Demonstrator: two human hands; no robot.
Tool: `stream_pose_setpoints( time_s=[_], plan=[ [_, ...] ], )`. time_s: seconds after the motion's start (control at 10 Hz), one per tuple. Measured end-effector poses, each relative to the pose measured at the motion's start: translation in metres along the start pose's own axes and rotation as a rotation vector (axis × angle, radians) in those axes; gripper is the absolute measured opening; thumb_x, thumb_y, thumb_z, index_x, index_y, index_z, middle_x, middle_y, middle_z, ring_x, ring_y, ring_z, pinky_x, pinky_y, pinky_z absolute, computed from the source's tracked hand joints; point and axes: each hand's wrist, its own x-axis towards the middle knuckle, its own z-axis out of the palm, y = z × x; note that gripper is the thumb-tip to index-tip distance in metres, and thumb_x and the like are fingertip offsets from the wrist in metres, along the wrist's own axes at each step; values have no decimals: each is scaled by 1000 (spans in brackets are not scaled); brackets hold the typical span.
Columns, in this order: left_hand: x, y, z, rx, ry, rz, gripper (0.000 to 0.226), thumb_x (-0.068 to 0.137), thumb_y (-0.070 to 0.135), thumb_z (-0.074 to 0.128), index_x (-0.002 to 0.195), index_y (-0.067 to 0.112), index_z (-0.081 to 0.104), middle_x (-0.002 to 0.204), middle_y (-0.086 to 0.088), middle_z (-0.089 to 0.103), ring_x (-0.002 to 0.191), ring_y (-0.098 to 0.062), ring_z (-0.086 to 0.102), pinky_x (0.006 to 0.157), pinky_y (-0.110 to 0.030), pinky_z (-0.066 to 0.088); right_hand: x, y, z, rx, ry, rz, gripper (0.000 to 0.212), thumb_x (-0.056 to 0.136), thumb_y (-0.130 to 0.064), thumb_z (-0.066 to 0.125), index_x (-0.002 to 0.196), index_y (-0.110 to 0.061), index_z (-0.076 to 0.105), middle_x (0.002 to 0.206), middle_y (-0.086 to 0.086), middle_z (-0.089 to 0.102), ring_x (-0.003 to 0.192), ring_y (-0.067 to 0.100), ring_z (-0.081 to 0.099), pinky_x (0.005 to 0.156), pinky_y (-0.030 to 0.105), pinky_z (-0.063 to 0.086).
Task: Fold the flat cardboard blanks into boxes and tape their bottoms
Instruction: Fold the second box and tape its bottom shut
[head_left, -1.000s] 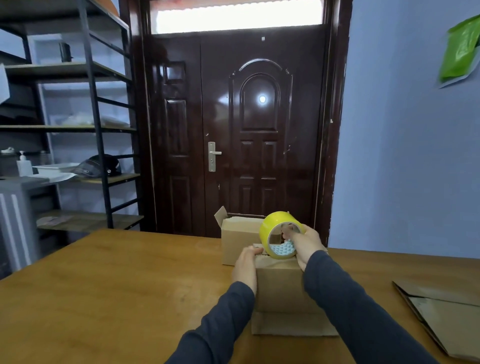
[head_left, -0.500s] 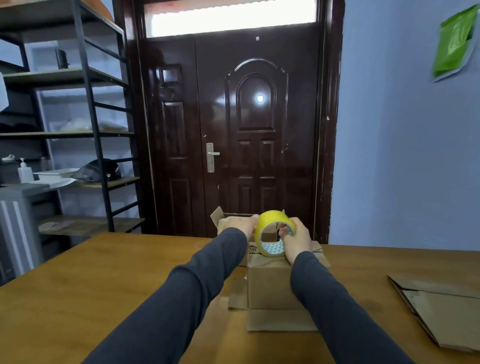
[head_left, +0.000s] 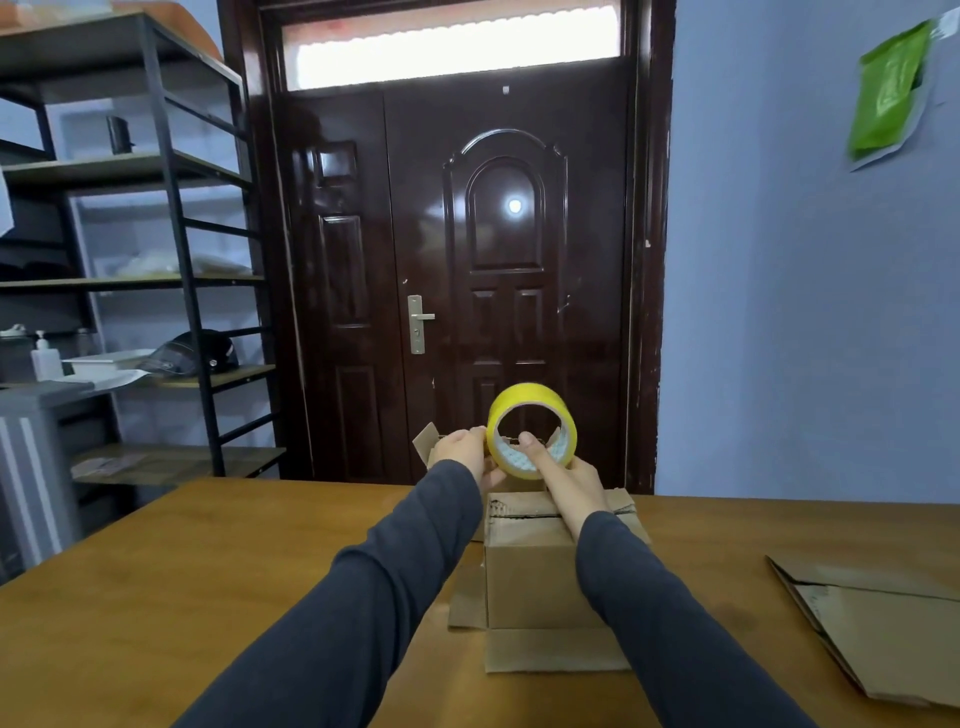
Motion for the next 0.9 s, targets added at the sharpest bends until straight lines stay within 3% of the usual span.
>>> stream_pose_setpoints(
  time_s=[0.1, 0.2, 0.3, 0.4, 0.5, 0.6, 0.7, 0.8, 0.9],
  plan=[
    [-4, -3, 4, 121, 16, 82, 17, 96, 8, 48, 80, 14, 52, 81, -6, 57, 69, -19, 56, 75, -31, 49, -1, 0, 3, -43, -32, 17, 64, 64, -75, 64, 107, -28, 64, 105, -2, 66, 103, 20, 59, 90, 35, 45],
    [8, -17, 5, 467, 62, 271, 28, 95, 10, 48, 68, 18, 49, 73, -4, 54, 74, -24, 55, 80, -36, 52, 4, 2, 0, 10, 21, 55, 59, 70, -66, 67, 109, -22, 61, 105, 1, 66, 102, 23, 61, 95, 38, 47],
    [1, -23, -2, 623, 85, 326, 42, 96, 11, 42, 54, 18, 38, 62, 0, 40, 57, -12, 38, 50, -24, 34, 13, 9, -7, 221, 20, 94, 43, 72, -49, 73, 99, -18, 61, 102, 4, 67, 101, 26, 64, 99, 46, 49],
    [6, -36, -13, 756, 141, 400, 42, 94, 13, 45, 52, 15, 40, 75, 1, 39, 59, -12, 34, 54, -20, 31, 21, 14, -6, 202, 10, 93, 24, 76, -42, 72, 86, -24, 60, 98, 5, 70, 96, 26, 67, 97, 47, 51],
    [13, -41, -18, 730, 168, 421, 25, 94, 25, 51, 89, 7, 68, 116, 5, 36, 92, -16, 50, 84, -21, 39, 25, 14, -6, 183, 23, 106, 24, 77, -41, 70, 87, -21, 61, 94, 5, 69, 94, 29, 67, 95, 49, 51],
    [17, -37, -24, 752, 207, 424, 27, 93, 30, 54, 93, 7, 69, 132, 0, 36, 112, -22, 51, 99, -31, 43, 27, 13, -9, 242, 54, 139, 14, 85, -32, 65, 82, -21, 57, 92, 7, 68, 94, 29, 67, 93, 48, 53],
    [19, -28, -42, 771, 219, 439, 25, 92, 30, 55, 83, 10, 68, 130, 0, 36, 111, -21, 51, 99, -32, 44, 29, 11, -10, 277, 85, 141, 14, 90, -28, 60, 86, -15, 57, 95, 9, 65, 95, 30, 66, 92, 49, 54],
    [25, -21, -71, 743, 218, 415, 29, 92, 28, 57, 67, 13, 63, 124, -3, 42, 104, -23, 52, 92, -28, 43, 32, 10, -11, 374, 161, 165, 22, 91, -16, 61, 105, -2, 52, 102, 15, 60, 98, 32, 62, 89, 49, 55],
    [27, -24, -85, 750, 187, 358, 40, 87, 30, 59, 48, 21, 53, 114, -24, 55, 101, -33, 57, 90, -36, 49, 30, 12, -9, 381, 240, 169, 9, 87, -13, 63, 88, -7, 56, 101, 17, 64, 97, 33, 64, 88, 49, 55]
  ],
)
